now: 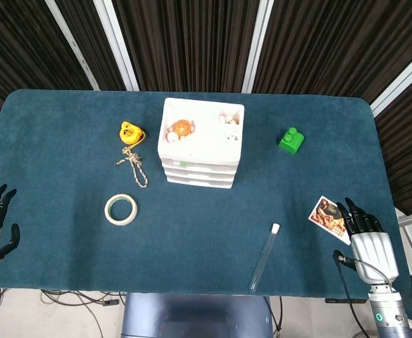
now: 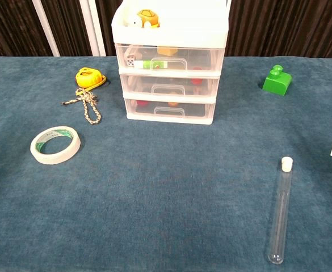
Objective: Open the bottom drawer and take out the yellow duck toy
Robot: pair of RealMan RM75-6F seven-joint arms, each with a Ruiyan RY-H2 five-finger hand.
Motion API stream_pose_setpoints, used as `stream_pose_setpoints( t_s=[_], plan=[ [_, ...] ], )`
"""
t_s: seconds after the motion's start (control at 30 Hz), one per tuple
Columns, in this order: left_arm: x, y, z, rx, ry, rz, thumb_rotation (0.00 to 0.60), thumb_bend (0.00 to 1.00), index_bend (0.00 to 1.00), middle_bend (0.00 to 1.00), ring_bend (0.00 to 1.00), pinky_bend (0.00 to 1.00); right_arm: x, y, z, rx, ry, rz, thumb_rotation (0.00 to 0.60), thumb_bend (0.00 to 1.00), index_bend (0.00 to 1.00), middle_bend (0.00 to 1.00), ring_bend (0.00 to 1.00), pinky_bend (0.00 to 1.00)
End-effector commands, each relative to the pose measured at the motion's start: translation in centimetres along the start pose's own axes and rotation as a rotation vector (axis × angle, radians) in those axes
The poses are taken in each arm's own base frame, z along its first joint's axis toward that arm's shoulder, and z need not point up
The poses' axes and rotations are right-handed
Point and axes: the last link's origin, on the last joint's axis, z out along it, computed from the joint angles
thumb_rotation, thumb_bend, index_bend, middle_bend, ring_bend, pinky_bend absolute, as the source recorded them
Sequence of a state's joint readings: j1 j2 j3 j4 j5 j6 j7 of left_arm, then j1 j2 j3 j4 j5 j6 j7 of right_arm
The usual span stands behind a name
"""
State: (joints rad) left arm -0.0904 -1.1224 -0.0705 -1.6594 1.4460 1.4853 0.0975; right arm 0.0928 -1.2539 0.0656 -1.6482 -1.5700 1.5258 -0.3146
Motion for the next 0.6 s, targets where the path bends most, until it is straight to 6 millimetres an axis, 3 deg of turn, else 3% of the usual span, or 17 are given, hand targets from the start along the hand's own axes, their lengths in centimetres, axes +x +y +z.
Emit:
stream_pose_setpoints(
  t_s=[0.03, 0.6],
  plan=[
    [0.01, 0.01, -0.02, 0.0, 0.002, 0.001, 0.6, 0.58, 0.05, 0.0, 0.0, 0.0, -0.07, 0.01, 0.04, 0.002, -0.003, 0.002, 0.6, 0.13, 0.03, 0.07, 0.17, 0.24],
    [0.16, -0.16, -0.52, 0.009, 0.006, 0.0, 0.6, 0.58, 0.05, 0.0, 0.0, 0.0, 0.3, 0.38, -0.18, 0.002, -0.004, 0.023, 0.6, 0.13, 0.03, 0.07, 0.17, 0.24]
  ],
)
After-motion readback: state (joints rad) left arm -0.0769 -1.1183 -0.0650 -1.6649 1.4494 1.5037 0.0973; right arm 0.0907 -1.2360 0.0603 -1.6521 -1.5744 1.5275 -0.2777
